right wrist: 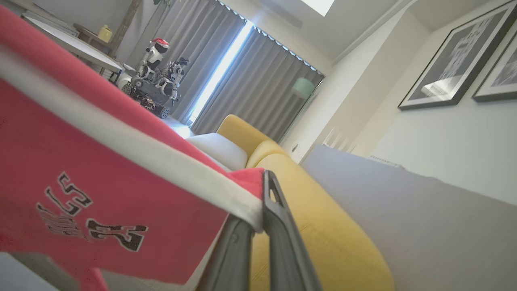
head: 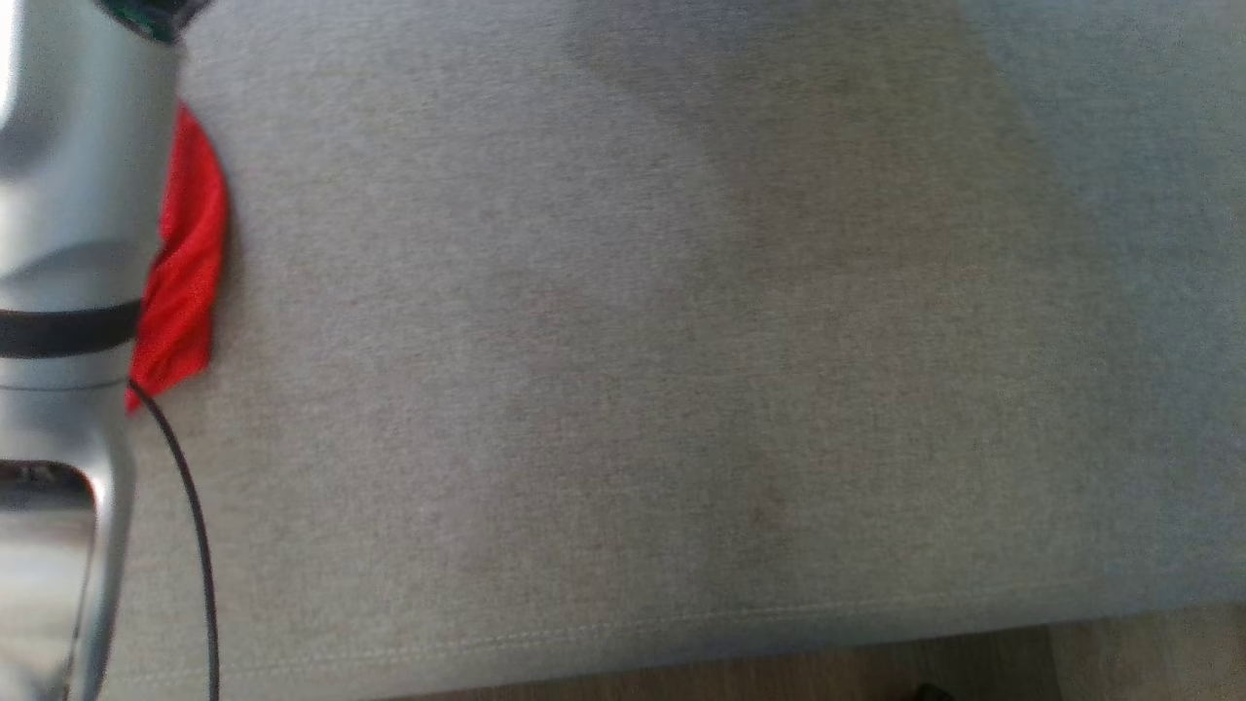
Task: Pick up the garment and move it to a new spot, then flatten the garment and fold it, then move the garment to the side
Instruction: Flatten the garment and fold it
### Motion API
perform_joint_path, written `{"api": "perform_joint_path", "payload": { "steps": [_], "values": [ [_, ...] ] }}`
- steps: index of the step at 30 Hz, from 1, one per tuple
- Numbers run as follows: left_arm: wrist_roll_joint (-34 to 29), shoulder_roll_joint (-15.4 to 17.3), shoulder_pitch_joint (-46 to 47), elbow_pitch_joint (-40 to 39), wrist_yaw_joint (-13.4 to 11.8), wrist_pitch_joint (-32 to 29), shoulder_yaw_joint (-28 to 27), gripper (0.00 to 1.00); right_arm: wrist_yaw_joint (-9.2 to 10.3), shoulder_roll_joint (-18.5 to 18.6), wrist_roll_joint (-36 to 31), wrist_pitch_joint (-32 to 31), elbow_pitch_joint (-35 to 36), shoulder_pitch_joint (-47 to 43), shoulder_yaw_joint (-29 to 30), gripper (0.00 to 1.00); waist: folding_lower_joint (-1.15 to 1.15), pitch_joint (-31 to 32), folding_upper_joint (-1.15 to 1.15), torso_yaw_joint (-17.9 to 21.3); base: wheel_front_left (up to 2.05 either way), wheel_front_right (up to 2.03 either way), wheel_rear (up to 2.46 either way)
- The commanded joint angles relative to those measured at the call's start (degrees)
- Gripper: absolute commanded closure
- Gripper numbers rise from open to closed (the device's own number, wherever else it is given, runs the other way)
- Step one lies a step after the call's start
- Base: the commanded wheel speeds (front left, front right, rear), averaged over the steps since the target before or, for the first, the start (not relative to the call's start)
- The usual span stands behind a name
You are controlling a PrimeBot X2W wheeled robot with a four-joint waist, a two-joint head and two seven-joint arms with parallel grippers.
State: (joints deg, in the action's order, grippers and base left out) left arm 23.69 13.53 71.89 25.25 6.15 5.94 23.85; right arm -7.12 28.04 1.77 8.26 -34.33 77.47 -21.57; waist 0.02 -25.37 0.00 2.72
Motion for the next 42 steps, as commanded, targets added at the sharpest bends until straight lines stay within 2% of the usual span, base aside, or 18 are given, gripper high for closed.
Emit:
{"api": "perform_joint_path", "payload": {
  "steps": [1, 8, 17, 24, 32, 36, 42],
  "values": [
    [0.13, 2.29, 1.76, -0.28, 0.13, 1.04, -1.27, 1.00, -0.36, -0.10, -0.33, 1.00, -0.22, -1.02, 0.61, 1.00, -0.02, -0.23, 0.00, -0.67, 0.00, 0.00, 0.00],
    [1.35, 0.99, -5.75, 5.65, 1.08, 3.00, 4.98, 1.00, -0.36, -2.08, 2.26, 1.94, -8.24, -9.27, -4.84, 1.00, -0.02, 0.60, 0.00, -1.90, 0.00, 0.00, 0.00],
    [5.81, 2.74, -20.41, 9.07, 1.32, 3.89, 16.70, 1.00, -0.36, -0.53, 11.26, -2.30, -14.47, -20.76, -19.56, 1.00, -0.02, 4.93, 0.00, -2.89, 0.00, 0.00, 0.00],
    [9.88, 6.18, -27.93, 8.74, 1.33, 3.31, 24.14, 1.00, -0.36, 4.96, 21.39, -7.04, -11.68, -24.78, -31.07, 1.00, -0.02, 9.63, 0.00, -3.23, 0.00, 0.00, 0.00],
    [12.93, 8.61, -32.09, 6.72, 1.33, 2.61, 28.95, 1.00, -0.36, 13.15, 31.35, -12.06, -4.24, -27.41, -44.51, 1.00, -0.02, 13.43, 0.00, -3.53, 0.00, 0.00, 0.00],
    [13.18, 9.78, -34.61, 5.01, 1.34, 2.42, 30.55, 1.00, -0.36, 17.39, 36.59, -14.54, -0.47, -28.43, -49.13, 1.00, -0.02, 15.55, 0.00, -3.59, 0.00, 0.00, 0.00],
    [13.78, 11.67, -37.62, 1.74, 0.84, 1.58, 31.35, 1.00, -0.36, 21.07, 38.75, -17.16, 3.20, -30.20, -50.98, 1.00, -0.02, 17.80, 0.00, -3.53, 0.00, 0.00, 0.00]
  ]
}}
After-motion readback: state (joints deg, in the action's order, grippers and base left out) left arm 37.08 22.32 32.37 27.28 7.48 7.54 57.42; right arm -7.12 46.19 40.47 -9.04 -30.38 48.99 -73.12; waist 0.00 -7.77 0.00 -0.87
